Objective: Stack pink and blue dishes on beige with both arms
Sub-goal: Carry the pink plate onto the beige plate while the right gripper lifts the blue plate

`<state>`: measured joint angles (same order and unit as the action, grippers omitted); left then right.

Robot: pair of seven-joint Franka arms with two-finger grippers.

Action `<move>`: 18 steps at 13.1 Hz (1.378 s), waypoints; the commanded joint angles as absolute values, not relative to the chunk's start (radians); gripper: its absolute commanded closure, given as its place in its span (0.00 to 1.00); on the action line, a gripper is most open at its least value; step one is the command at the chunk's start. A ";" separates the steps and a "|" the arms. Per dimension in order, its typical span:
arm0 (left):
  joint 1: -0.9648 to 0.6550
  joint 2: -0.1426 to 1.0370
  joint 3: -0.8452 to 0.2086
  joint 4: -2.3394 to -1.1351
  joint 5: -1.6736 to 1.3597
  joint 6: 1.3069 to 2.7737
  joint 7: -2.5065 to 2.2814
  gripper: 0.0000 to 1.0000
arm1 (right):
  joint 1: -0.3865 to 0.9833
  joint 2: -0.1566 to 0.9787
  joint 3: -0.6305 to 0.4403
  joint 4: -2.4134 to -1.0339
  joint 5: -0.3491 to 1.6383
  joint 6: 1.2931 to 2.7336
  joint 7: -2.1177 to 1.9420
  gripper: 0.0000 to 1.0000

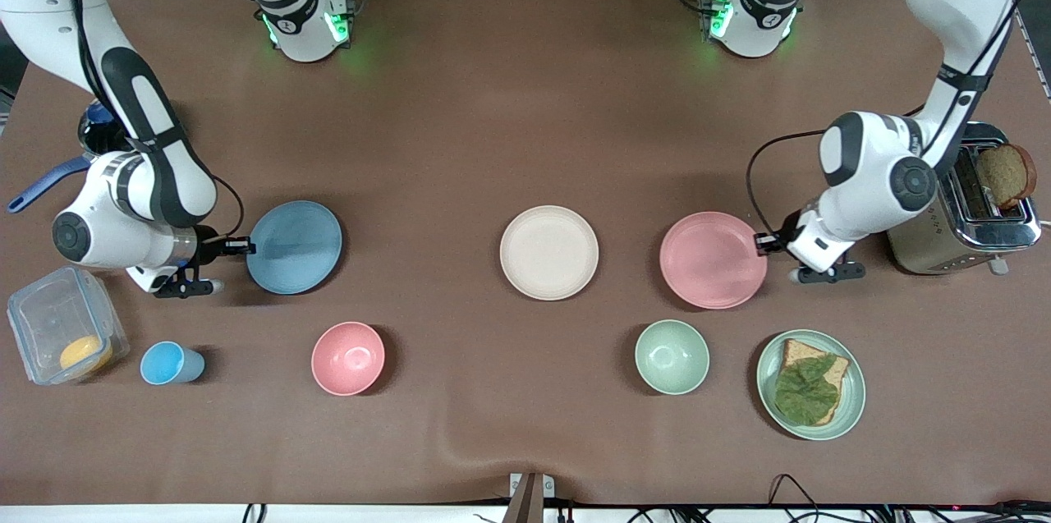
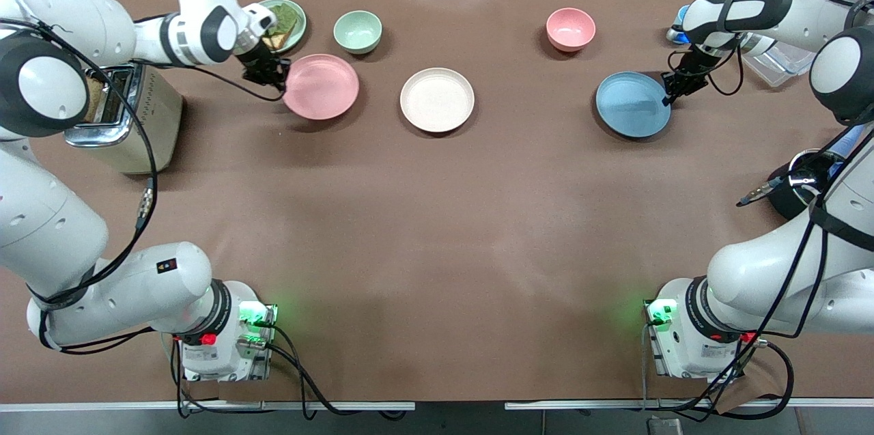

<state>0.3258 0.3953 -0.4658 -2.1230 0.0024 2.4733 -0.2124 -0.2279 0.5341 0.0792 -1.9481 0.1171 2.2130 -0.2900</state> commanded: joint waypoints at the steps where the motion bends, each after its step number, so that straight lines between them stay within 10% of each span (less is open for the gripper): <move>1: 0.333 0.382 -0.541 -2.102 -0.018 2.464 -0.258 1.00 | -0.255 0.540 0.098 -1.908 0.129 2.172 -0.313 1.00; 12: 0.126 0.561 -0.673 -1.893 -0.012 2.464 -0.525 1.00 | -0.221 0.523 0.100 -1.471 0.129 1.580 -0.301 1.00; 18: 0.084 0.635 -0.670 -1.881 0.002 2.468 -0.542 1.00 | -0.187 0.448 0.101 -1.457 0.129 1.502 -0.233 1.00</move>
